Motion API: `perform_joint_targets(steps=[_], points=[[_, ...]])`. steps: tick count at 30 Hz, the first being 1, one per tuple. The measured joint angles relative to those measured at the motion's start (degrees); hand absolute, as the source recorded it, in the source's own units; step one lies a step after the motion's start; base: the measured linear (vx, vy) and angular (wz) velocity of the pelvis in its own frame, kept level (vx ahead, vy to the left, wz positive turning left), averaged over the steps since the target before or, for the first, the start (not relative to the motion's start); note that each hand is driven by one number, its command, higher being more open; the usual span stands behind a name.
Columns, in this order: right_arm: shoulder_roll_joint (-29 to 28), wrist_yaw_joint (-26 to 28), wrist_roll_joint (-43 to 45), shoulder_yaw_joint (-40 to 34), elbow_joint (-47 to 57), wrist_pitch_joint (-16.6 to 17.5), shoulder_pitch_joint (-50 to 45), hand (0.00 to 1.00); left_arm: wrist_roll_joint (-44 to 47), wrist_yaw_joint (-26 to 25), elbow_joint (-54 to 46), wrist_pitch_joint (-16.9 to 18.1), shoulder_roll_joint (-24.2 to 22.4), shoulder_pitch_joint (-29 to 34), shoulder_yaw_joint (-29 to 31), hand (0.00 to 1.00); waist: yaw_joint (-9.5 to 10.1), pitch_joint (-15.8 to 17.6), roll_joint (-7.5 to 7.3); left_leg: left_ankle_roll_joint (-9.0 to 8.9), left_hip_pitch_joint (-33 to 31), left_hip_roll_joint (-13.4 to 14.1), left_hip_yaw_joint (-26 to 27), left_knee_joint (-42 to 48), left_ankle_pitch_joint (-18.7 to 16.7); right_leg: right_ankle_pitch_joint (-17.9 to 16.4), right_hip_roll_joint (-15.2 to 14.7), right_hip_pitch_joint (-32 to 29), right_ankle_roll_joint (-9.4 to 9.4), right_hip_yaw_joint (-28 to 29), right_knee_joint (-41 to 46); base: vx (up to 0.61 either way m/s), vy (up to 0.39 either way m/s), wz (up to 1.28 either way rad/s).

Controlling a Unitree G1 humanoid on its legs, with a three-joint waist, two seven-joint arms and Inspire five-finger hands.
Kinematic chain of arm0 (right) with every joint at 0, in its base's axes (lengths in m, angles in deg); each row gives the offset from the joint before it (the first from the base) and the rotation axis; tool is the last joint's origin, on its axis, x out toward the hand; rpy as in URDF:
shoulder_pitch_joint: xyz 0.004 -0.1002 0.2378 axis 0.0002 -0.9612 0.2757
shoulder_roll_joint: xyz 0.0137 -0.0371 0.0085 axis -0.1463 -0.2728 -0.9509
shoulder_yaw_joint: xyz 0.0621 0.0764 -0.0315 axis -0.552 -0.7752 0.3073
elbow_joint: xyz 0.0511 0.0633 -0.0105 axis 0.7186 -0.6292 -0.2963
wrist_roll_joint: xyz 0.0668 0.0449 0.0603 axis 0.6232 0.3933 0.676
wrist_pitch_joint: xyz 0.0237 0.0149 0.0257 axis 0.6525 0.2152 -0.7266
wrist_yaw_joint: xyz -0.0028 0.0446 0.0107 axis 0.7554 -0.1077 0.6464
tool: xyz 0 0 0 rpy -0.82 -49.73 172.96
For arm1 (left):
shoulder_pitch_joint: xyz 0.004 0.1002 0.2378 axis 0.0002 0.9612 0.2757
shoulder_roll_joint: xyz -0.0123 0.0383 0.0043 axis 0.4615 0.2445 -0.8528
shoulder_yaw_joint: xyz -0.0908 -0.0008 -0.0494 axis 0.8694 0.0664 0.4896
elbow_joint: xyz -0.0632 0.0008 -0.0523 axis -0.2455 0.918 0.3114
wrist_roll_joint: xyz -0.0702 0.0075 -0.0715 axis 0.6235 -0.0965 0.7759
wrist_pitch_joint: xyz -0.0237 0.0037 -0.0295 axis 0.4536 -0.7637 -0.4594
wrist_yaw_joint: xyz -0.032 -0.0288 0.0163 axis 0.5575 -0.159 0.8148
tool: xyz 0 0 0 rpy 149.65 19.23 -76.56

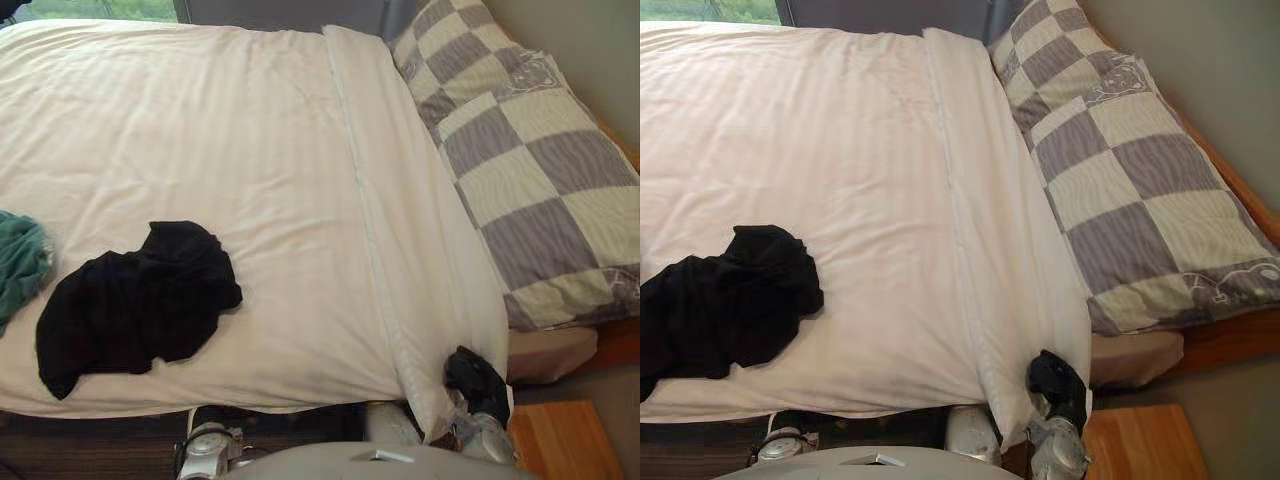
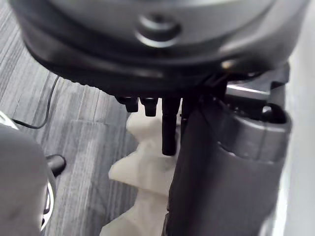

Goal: Tidy up the quilt and then pick up the clothes from the bed and put them into the laundry hamper

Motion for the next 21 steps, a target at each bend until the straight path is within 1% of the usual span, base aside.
perform_joint_targets(steps=[1, 2, 3, 4, 5, 6, 7, 8, 9, 10, 11, 12, 13, 14, 15, 16, 17, 18, 19, 20, 21], points=[[0.34, -0.04, -0.08, -0.09, -0.02, 0.0, -0.01, 1.0, 0.13, 0.13, 0.02, 0.12, 0.25, -0.11, -0.58, 1.0, 0.05, 0.01, 0.01, 0.01, -1.13, 0.14, -0.56, 1.95, 0.02, 0.0, -0.44, -0.01, 0.04, -0.02, -0.27, -0.02, -0.024, 0.23], [1.21, -0.3, -0.08, 0.01, -0.02, 0.0, -0.05, 1.0, 0.53, 0.8, 0.05, 0.15, 0.61, -0.43, -1.47, 1.0, -0.1, 0.08, 0.06, 0.07, -3.56, 0.37, -2.06, 6.64, 0.07, -0.09, -1.81, 0.39, 0.45, -0.52, -0.89, -0.05, 0.01, 0.44], [2.42, -0.76, -0.07, 0.01, -0.02, 0.0, -0.05, 1.0, 1.68, 1.05, 0.01, 0.22, 0.73, -1.01, -2.02, 1.0, -0.55, 0.83, 0.23, 0.09, -6.14, 0.87, -3.75, 12.74, 0.45, 0.3, -3.4, 1.91, 1.09, -1.34, -1.96, -0.06, 0.033, 0.5], [3.03, -0.96, -0.06, 0.01, -0.1, 0.0, -0.04, 1.0, 1.98, 0.98, -0.04, 0.44, 0.81, -1.06, -2.18, 1.0, -0.9, 1.09, 0.15, 0.08, -7.28, 1.17, -4.41, 15.44, 0.91, 0.68, -4.12, 2.63, 1.38, -1.36, -2.64, -0.09, 0.094, 0.52], [3.97, -1.33, -0.05, 0.02, -0.27, -0.01, -0.19, 1.0, 2.7, 0.56, 0.05, 0.95, 0.82, -0.98, -2.5, 1.0, -1.3, 1.6, -0.22, -0.16, -8.67, 1.98, -5.19, 19.42, 1.15, 1.71, -5.29, 4.15, 1.74, -2.0, -4.95, -0.13, 0.162, 0.26], [5.09, -1.69, -0.05, -0.07, -0.4, -0.01, -0.14, 1.0, 3.76, 0.22, 0.19, 1.35, 0.78, -0.83, -3.92, 1.0, -1.29, 1.39, 0.38, 0.68, -8.83, 3.65, -4.6, 21.88, -0.65, 1.91, -5.27, 5.31, 1.99, -2.74, -6.82, -0.13, 0.192, 0.05], [6.17, -2.02, -0.05, -0.06, -0.4, -0.01, -0.01, 1.0, 3.87, 0.02, 0.73, 1.86, 0.92, -0.69, -5.09, 1.0, -1.22, 1.41, 1.67, 1.41, -9.1, 6.3, -3.85, 24.23, -2.65, 2.55, -4.96, 5.78, 2.45, -3.06, -8.13, -0.14, 0.31, -0.16], [7.27, -2.38, -0.05, -0.26, -0.46, -0.01, 0.75, 1.0, 3.86, 0.35, 1.33, 2.15, 1.31, -0.69, -6.13, 1.0, -1.43, 1.5, 2.36, 1.97, -9.35, 9.93, -4.17, 26.41, -4.64, 3.37, -5.04, 6.1, 3.5, -2.68, -9.15, -0.07, 0.231, -0.16], [7.79, -2.66, -0.05, -0.46, -0.76, -0.02, 1.27, 1.0, 3.71, 0.5, 1.66, 2.3, 1.47, -0.69, -6.66, 1.0, -1.75, 1.48, 2.51, 2.3, -9.52, 11.74, -4.93, 26.98, -5.02, 3.6, -5.36, 6.06, 3.89, -2.36, -9.42, -0.08, 0.317, -0.08], [8.88, -3.3, -0.05, -0.8, -2.39, -0.05, 2.79, 1.0, 3.52, 0.67, 1.86, 2.55, 2.02, -0.69, -7.38, 1.0, -2.48, 1.42, 2.4, 2.39, -10.3, 14.8, -7.67, 27.54, -5.03, 4.2, -6.39, 5.52, 4.81, -0.84, -9.44, -0.08, 0.39, -0.08], [10.37, -3.74, -0.06, -1.85, -3.77, -0.09, 4.32, 1.0, 3.44, 0.72, 2.02, 2.97, 2.69, -0.73, -8.6, 1.0, -2.96, 1.31, 2.29, 2.81, -11.4, 17.91, -12.83, 27.62, -4.68, 4.55, -8.28, 3.85, 5.19, 1.52, -8.5, -0.1, 0.493, -0.08], [10.55, -3.81, -0.05, -1.94, -3.87, -0.09, 4.47, 1.0, 3.46, 0.72, 2.02, 3.09, 2.76, -0.72, -8.71, 1.0, -2.94, 1.31, 2.28, 2.84, -11.55, 18.26, -13.33, 27.67, -4.59, 4.58, -8.51, 3.54, 5.22, 1.88, -8.35, -0.12, 0.592, -0.22], [12.58, -4.86, -0.05, -2.49, -4.27, -0.09, 5.14, 1.0, 3.38, 0.68, 2.05, 3.64, 3.46, -0.78, -10.1, 1.0, -2.75, 0.69, 2.02, 4.84, -13.36, 20.88, -19.23, 27.96, -1.25, 5.93, -11.58, 0.91, 6.82, 5.48, -7.24, -0.09, 0.474, -0.22], [13.77, -4.89, -0.06, -2.49, -4.41, -0.09, 5.31, 1.0, 3.35, 0.66, 2.11, 3.81, 3.45, -0.79, -10.8, 1.0, -2.76, 0.5, 2.27, 6.13, -13.62, 21.46, -21.18, 26.55, 2.4, 5.99, -12.53, 0.05, 7.12, 7.06, -7.12, -0.1, 0.637, -0.3], [15.46, -5.3, -0.1, -2.76, -6.27, -0.09, 6.47, 1.0, 3.33, 0.64, 2.76, 3.79, 3.73, -1.07, -11.9, 1.0, -2.65, -0.27, 2.5, -2.14, -12.27, 16.87, -24.63, 22.62, -0.31, 4.71, -14.06, -2.15, 8.44, 11.26, -6.29, -0.06, 0.611, -0.11], [15.77, -5.55, -0.54, -2.44, -9.89, -0.11, 7.94, 1.0, 3.6, -0.49, 4.56, 3.7, 4.01, -1.76, -12.09, 1.0, -2.72, -0.43, 2.56, -7.36, -10.68, 15.74, -26.02, 18.9, -4.83, 1.96, -11.35, -4.0, 11.32, 13.43, -1.42, -0.05, 0.528, 0.07], [15.65, -5.6, -1.14, -2.34, -11.57, -0.14, 7.97, 1.0, 3.62, -0.78, 5.42, 3.59, 4.27, -2.43, -12.24, 1.0, -2.81, -0.61, 2.09, -9.09, -10.67, 15.25, -27.17, 17.8, -5.54, 2.49, -10.18, -4.13, 11.04, 13.15, -0.1, 0.04, 0.371, 0.56], [14.66, -5.1, -3.7, -2.71, -14.96, -0.99, 8.02, 1.0, 3.43, -0.45, 6.52, 3.25, 5.9, -3.78, -14.29, 1.0, -3.18, -1.26, -1.09, -9.59, -10.29, 11.39, -27.49, 14.77, -5.76, 5.66, -12.54, -1.99, 9.71, 11.82, -2.21, 0.06, 0.251, 0.61], [14.13, -4.98, -5.21, -3.27, -16.13, -1.96, 8.24, 1.0, 3.83, 0.22, 7.19, 3.38, 6.84, -4.54, -16.13, 1.0, -3.01, -1.15, -2.04, -9.66, -9.45, 9.6, -27.26, 13.69, -5.79, 8.51, -13.73, -1.2, 9.32, 11.32, -3.51, 0.03, 0.342, 0.12], [13.06, -4.3, -7.46, -3.11, -18.02, -5.11, 9.13, 1.0, 3.35, 0.92, 7.61, 3.43, 7.34, -4.9, -18.61, 1.0, -1.39, -1.47, -2.24, -9.28, -7.69, 7.69, -24.19, 11.48, -5.12, 15.57, -14.55, -3.07, 0.71, 9.64, -4.41, -0.05, 0.307, -0.5], [13.02, -4.06, -7.49, -2.22, -18.96, -6.28, 9.41, 1.0, 2.83, 1.05, 7.46, 3.5, 7.31, -4.72, -19.62, 1.0, -0.82, -1.83, -1.46, -9.07, -7.46, 7.57, -22.34, 10.66, -4.61, 20.05, -14.22, -4.28, -2.72, 7.7, -5.83, -0.1, 0.347, -1.09]])
